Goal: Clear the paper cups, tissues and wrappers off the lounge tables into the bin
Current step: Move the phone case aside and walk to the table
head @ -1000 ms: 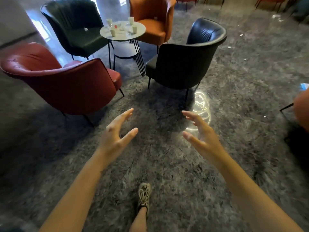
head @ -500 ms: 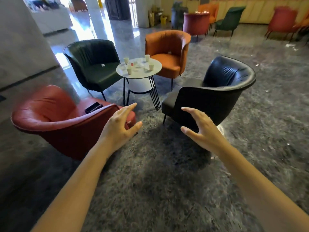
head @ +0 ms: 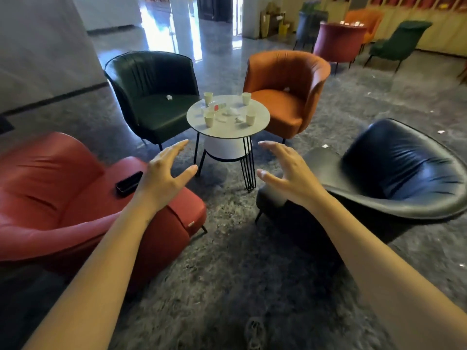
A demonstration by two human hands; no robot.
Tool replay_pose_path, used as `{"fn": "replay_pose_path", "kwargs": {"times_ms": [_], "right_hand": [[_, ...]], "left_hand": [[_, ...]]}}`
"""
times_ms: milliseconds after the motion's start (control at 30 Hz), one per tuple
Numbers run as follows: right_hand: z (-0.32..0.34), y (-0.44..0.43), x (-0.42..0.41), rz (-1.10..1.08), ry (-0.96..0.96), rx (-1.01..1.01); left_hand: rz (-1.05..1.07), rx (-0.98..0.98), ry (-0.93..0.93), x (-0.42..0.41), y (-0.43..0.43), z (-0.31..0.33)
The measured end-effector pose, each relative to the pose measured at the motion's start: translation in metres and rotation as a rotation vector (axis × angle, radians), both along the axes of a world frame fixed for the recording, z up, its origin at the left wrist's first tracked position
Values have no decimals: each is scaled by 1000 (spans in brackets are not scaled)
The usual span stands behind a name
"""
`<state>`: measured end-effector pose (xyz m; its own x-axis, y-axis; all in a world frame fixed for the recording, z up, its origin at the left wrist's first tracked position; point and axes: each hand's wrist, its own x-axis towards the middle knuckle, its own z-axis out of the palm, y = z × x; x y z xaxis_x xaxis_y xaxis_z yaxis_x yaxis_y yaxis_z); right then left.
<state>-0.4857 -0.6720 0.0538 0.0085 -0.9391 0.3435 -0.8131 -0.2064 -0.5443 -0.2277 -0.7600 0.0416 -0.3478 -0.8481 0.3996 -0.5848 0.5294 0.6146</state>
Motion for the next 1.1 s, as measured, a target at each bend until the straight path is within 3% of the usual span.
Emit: {"fn": "replay_pose_path", "kwargs": {"times_ms": [200,467,833,1100], "right_hand": [[11,-166,-22,178,-71,39],[-10,-361,26,424,-29,44],[-39,-595,157,784,5,129],[-127,-715,270,1102,58,306]], "left_hand": [[228,94,167,-12,-116,3],[467,113,200,32,-241,-22],[806,141,231,132,-381,-53],[1179,314,420,187,-425,-134]]}}
